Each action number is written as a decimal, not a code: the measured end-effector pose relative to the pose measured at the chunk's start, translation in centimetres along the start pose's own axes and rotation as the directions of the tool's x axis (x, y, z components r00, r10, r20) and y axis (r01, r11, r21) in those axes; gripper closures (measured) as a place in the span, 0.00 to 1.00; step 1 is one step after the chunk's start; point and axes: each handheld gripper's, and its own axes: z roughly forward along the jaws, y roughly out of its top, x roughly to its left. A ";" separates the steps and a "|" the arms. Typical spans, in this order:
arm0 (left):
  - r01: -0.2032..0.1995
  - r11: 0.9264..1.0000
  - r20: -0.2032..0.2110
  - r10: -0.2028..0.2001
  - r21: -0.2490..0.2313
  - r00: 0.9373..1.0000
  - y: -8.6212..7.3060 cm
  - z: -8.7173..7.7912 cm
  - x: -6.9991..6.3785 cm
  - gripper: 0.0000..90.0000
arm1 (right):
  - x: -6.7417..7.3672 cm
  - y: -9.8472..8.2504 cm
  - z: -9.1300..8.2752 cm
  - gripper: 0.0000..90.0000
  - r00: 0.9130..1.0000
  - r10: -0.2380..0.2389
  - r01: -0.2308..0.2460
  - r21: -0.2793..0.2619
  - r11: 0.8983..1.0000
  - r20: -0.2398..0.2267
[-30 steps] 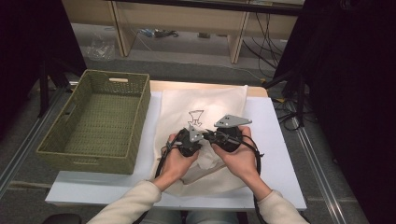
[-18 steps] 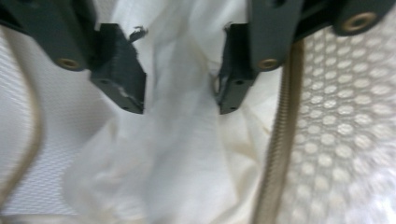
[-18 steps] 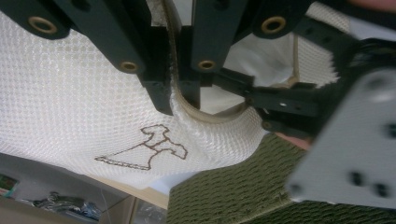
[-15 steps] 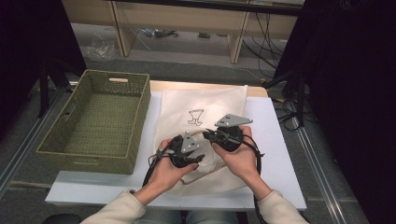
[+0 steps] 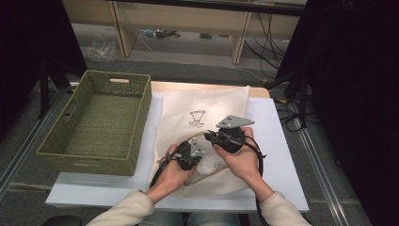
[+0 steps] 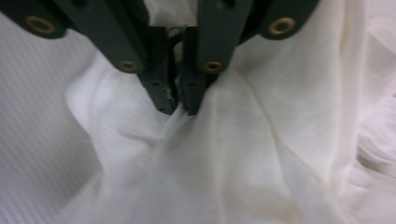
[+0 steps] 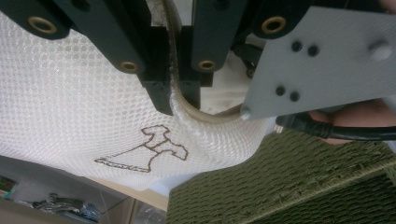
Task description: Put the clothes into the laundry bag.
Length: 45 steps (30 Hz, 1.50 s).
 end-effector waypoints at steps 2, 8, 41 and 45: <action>0.037 0.999 -0.021 -0.037 -0.036 0.999 0.1 0.5 -0.1 0.97 | 0.1 0.0 0.0 0.97 1.000 0.009 -0.009 0.003 1.000 0.006; 0.028 0.999 -0.033 -0.029 -0.022 0.999 0.7 1.2 0.6 0.98 | 0.0 -0.1 0.0 0.97 1.000 0.022 -0.022 0.010 1.000 0.000; -0.014 0.995 -0.014 0.013 -0.099 1.000 -0.9 -8.0 1.5 0.73 | -0.1 0.2 -0.9 0.61 1.000 -0.015 0.015 0.053 0.999 0.009; -0.022 0.994 -0.039 0.017 -0.110 0.999 -1.6 -9.5 2.3 0.71 | -0.1 0.1 -1.3 0.53 0.998 -0.058 0.059 0.068 0.996 -0.012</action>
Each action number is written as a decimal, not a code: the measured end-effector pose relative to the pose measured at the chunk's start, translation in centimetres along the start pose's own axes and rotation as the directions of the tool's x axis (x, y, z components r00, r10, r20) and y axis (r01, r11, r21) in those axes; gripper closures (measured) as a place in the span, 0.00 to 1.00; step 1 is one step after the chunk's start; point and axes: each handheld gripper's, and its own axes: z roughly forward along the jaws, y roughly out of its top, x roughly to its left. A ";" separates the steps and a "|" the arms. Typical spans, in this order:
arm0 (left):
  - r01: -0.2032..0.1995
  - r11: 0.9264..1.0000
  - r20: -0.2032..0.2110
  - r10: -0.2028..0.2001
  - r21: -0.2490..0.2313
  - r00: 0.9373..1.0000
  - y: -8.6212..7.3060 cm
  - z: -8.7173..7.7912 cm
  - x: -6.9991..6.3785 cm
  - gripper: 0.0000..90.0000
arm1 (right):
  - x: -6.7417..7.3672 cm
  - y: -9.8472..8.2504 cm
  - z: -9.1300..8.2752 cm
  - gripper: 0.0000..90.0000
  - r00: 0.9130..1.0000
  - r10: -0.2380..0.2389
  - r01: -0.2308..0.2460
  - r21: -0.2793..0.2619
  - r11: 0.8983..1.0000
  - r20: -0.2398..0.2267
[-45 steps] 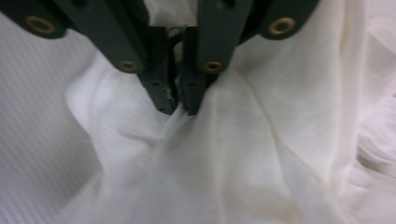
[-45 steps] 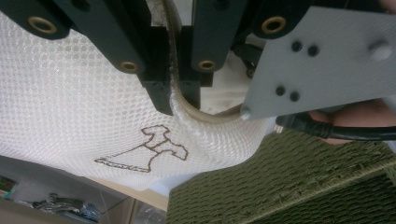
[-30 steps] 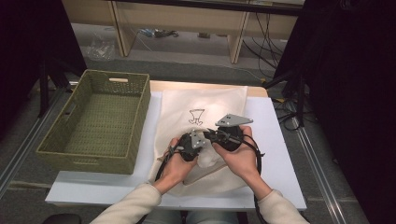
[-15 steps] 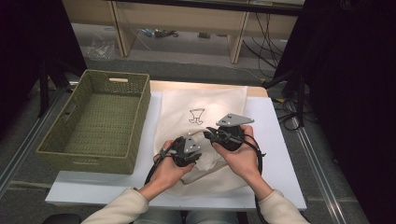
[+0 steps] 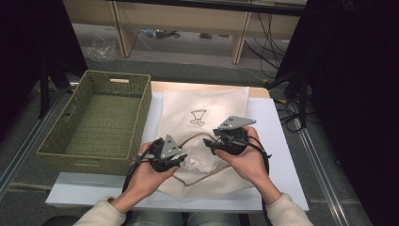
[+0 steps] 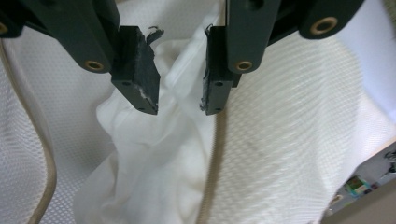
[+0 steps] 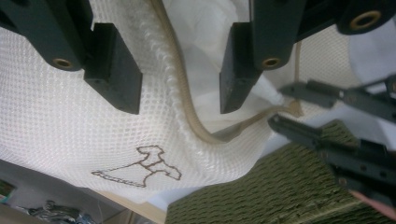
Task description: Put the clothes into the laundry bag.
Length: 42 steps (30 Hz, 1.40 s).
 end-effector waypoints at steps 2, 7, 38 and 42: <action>0.002 1.000 -0.009 -0.002 -0.003 1.000 -0.4 -0.6 0.3 0.68 | 0.1 -0.1 -0.4 0.50 1.000 -0.002 0.002 0.004 1.000 -0.008; 0.005 1.000 -0.017 -0.005 -0.031 1.000 -1.1 -1.5 0.8 0.54 | -0.6 -1.4 -1.5 0.45 1.000 0.005 -0.005 -0.036 0.999 0.003; 0.059 0.965 -0.136 -0.096 -0.254 0.986 -2.3 -8.2 3.1 0.39 | -4.4 -5.2 -3.7 0.40 0.988 0.136 -0.123 -0.166 0.978 0.071; 0.076 0.952 -0.133 -0.120 -0.296 0.984 -2.9 -9.3 4.1 0.38 | -4.4 -5.4 -3.8 0.39 0.986 0.148 -0.133 -0.160 0.978 0.083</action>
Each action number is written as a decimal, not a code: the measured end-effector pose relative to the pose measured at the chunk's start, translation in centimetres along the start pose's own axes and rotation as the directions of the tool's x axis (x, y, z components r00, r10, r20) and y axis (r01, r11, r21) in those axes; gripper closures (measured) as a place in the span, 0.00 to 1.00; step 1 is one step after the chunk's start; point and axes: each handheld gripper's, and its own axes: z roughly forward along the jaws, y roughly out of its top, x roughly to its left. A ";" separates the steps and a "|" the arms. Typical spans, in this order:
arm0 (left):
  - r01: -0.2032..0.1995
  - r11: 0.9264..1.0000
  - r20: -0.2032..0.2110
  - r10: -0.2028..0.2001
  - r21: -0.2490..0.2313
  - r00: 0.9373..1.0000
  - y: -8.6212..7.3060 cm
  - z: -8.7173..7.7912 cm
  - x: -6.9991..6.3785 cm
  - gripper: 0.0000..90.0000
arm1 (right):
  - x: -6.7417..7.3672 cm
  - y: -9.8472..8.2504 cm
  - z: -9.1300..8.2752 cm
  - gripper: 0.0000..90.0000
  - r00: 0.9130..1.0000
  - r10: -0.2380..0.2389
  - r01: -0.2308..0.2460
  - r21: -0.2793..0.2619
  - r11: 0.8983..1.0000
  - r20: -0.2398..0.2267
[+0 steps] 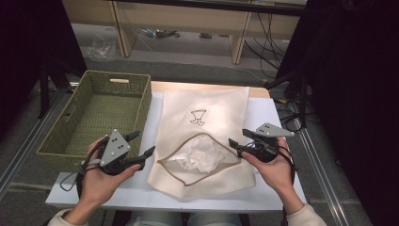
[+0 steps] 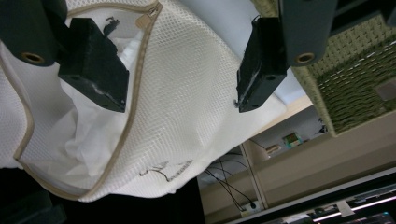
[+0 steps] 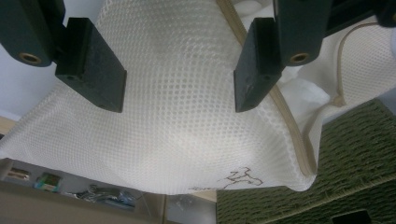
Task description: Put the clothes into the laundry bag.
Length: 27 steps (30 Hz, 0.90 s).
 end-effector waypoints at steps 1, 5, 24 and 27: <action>0.010 1.000 -0.007 -0.010 -0.009 1.000 0.0 -0.3 0.3 0.38 | 0.1 -0.1 0.0 0.39 1.000 0.005 -0.005 0.003 1.000 0.008; 0.026 0.999 -0.056 -0.028 -0.031 0.998 -0.2 -1.2 1.4 0.37 | -0.1 -0.4 0.0 0.38 1.000 0.006 -0.006 0.003 1.000 0.008; 0.111 0.988 -0.174 -0.129 -0.110 0.976 -3.3 -2.8 3.3 0.38 | -1.3 -2.6 -0.6 0.37 0.993 0.109 -0.105 -0.089 0.990 0.043; 0.130 0.984 -0.172 -0.150 -0.123 0.974 -3.4 -2.5 3.2 0.38 | -1.5 -2.8 -0.9 0.38 0.992 0.107 -0.102 -0.078 0.992 0.060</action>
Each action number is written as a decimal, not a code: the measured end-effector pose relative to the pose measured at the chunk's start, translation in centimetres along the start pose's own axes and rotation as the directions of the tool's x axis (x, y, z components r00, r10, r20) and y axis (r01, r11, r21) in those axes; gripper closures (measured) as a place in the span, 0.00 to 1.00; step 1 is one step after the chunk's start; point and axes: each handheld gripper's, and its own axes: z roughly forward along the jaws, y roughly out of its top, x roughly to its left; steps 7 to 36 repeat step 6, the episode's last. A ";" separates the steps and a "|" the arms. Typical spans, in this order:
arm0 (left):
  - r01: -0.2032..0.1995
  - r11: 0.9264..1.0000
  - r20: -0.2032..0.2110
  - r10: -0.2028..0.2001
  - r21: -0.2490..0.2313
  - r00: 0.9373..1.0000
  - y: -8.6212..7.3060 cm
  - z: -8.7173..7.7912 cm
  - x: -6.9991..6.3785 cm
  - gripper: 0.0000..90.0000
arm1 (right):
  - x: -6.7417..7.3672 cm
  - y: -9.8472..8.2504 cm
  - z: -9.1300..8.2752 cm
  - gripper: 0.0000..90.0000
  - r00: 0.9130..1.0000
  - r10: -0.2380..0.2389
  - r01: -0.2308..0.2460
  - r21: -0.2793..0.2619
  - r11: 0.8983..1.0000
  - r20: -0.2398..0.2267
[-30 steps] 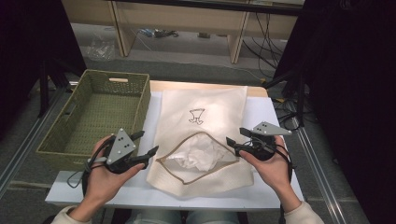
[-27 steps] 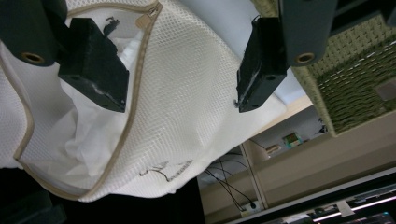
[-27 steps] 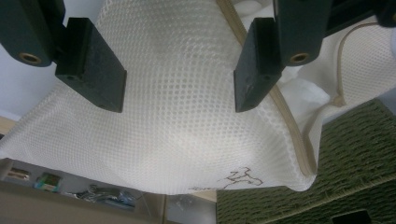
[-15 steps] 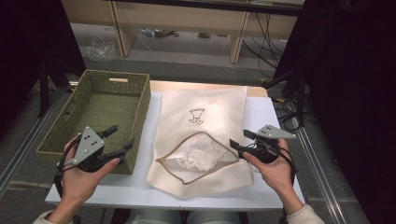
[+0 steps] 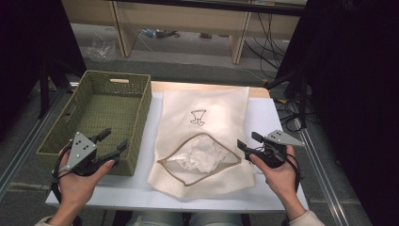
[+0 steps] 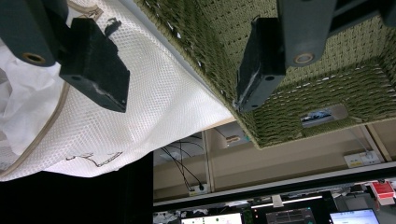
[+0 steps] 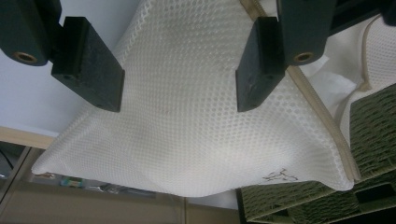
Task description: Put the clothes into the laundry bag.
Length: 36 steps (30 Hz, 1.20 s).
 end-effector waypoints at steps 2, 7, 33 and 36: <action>0.004 1.000 0.015 -0.004 -0.021 1.000 0.1 0.1 -0.2 0.39 | -0.1 -0.2 0.1 0.38 1.000 -0.003 0.003 -0.007 1.000 -0.003; -0.010 1.000 0.039 0.011 -0.029 0.999 0.1 0.2 -0.7 0.39 | -0.1 -0.4 0.1 0.41 1.000 0.015 -0.015 -0.008 1.000 0.003; -0.010 1.000 0.039 0.011 -0.029 0.999 0.1 0.2 -0.7 0.39 | -0.1 -0.4 0.1 0.41 1.000 0.015 -0.015 -0.008 1.000 0.003; -0.010 1.000 0.039 0.011 -0.029 0.999 0.1 0.2 -0.7 0.39 | -0.1 -0.4 0.1 0.41 1.000 0.015 -0.015 -0.008 1.000 0.003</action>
